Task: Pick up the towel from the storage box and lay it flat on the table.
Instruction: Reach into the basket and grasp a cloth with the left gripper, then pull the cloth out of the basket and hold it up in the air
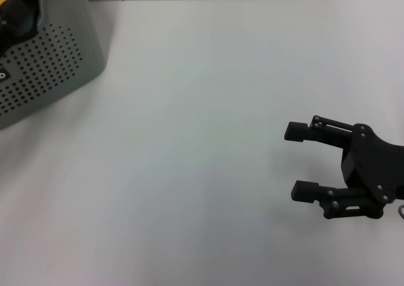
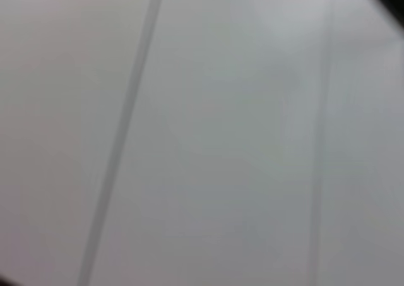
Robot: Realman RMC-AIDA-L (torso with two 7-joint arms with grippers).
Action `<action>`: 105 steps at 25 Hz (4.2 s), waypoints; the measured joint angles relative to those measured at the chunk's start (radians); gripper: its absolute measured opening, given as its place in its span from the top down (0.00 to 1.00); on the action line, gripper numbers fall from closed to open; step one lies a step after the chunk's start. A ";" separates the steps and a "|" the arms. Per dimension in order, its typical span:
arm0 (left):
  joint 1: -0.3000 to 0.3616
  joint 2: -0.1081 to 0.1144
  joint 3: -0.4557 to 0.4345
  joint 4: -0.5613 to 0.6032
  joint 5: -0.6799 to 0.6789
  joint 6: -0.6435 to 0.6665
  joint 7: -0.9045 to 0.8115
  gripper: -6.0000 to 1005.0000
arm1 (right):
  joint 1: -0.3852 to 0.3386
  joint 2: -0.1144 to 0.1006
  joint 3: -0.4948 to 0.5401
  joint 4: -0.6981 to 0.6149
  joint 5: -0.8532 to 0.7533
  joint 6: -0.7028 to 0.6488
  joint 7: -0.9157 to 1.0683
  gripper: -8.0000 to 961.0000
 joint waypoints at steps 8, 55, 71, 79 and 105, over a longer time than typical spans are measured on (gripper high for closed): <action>-0.022 -0.009 -0.019 -0.059 0.000 -0.184 0.312 0.31 | 0.001 0.000 -0.001 0.001 -0.002 -0.015 -0.004 0.09; -0.045 -0.015 -0.019 -0.280 -0.234 -0.234 0.808 0.64 | 0.008 0.004 0.000 0.010 0.006 -0.027 -0.004 0.09; -0.019 -0.007 -0.014 -0.277 -0.275 0.051 0.422 0.92 | 0.004 0.006 0.000 0.010 0.002 -0.035 -0.005 0.09; -0.005 0.002 0.203 -0.102 -0.233 0.259 0.034 0.99 | 0.007 0.006 -0.001 0.010 0.002 -0.035 -0.006 0.09; -0.041 0.074 0.801 0.122 -0.282 0.265 -0.098 0.98 | 0.058 0.023 0.045 -0.001 0.033 -0.073 -0.031 0.10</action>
